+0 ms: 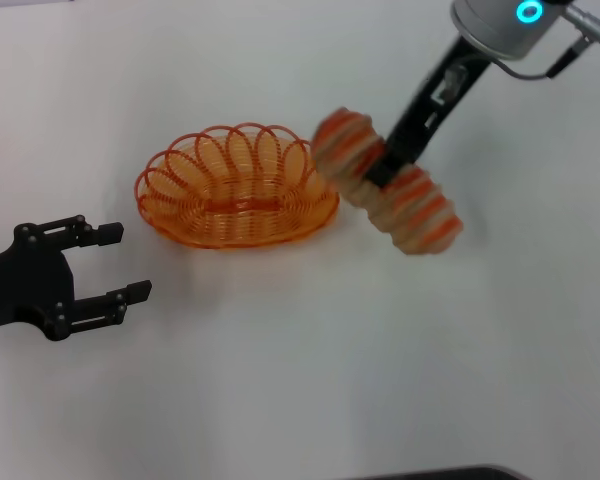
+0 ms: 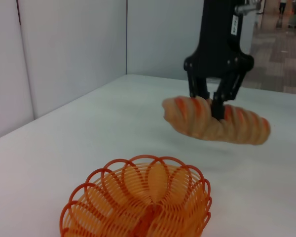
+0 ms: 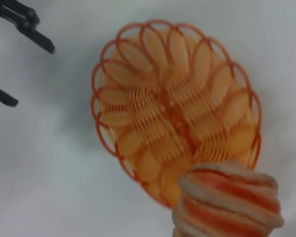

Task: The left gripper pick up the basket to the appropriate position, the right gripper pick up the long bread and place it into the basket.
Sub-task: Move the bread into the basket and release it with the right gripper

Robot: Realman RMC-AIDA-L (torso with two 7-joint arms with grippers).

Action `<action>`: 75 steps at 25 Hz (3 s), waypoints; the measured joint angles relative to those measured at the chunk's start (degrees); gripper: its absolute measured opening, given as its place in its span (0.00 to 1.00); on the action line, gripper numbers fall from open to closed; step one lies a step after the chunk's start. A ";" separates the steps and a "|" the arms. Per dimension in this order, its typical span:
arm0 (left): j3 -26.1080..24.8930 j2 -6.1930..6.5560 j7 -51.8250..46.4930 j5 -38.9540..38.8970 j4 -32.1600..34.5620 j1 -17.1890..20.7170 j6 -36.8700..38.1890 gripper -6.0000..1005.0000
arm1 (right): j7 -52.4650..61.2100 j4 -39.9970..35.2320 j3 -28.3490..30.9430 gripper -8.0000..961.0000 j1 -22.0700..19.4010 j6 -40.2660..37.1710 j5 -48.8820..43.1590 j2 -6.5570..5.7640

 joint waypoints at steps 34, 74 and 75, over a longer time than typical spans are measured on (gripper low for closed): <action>-1.60 0.03 -0.09 -0.71 -0.09 0.08 0.30 0.72 | -14.14 -0.19 -23.14 0.22 3.33 18.98 13.99 1.01; -3.13 0.12 -0.18 -1.16 -1.13 0.00 -0.66 0.72 | -25.13 -0.41 -6.40 0.83 -14.08 16.23 39.80 -0.50; -3.14 0.17 -0.18 -0.99 -1.21 -0.01 -0.99 0.72 | -27.10 -0.42 -4.54 0.83 -16.15 15.02 42.02 -0.53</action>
